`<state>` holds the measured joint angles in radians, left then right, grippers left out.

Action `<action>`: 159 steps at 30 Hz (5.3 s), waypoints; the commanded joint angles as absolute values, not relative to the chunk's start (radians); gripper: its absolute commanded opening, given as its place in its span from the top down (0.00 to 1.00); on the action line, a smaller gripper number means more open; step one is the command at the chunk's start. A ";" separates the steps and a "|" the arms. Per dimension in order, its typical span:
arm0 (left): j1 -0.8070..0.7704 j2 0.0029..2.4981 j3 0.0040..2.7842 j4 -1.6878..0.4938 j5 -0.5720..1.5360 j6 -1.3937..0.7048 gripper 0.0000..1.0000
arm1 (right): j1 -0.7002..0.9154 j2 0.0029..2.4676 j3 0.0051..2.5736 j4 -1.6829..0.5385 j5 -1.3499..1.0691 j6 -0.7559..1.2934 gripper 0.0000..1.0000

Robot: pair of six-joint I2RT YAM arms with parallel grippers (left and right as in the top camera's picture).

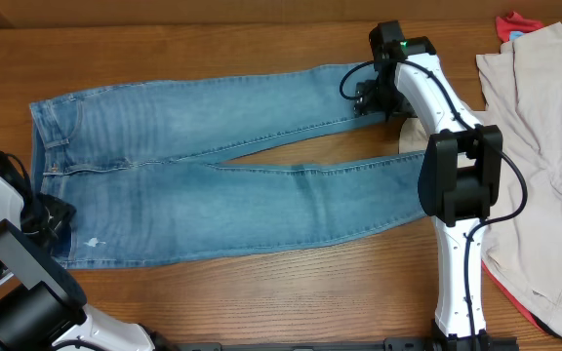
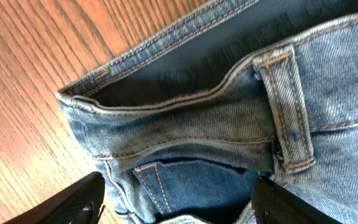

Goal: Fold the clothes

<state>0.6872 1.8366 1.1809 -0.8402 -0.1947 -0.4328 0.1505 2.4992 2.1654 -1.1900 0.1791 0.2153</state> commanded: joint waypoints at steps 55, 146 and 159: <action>0.574 1.924 1.125 -0.589 -0.128 -0.285 0.87 | 0.129 1.941 2.292 -1.635 0.064 0.157 0.00; 0.392 1.896 1.555 -1.098 0.124 -0.190 0.11 | 0.084 1.943 2.143 -1.560 -0.020 0.193 0.00; 0.366 1.633 1.565 -1.278 0.123 -0.182 0.12 | -0.027 1.866 2.093 -1.600 -0.017 0.256 0.00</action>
<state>0.3668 1.7561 1.5345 -1.2633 0.1207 -0.2054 -0.0151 1.9430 2.0930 -1.5944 -0.0185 0.2432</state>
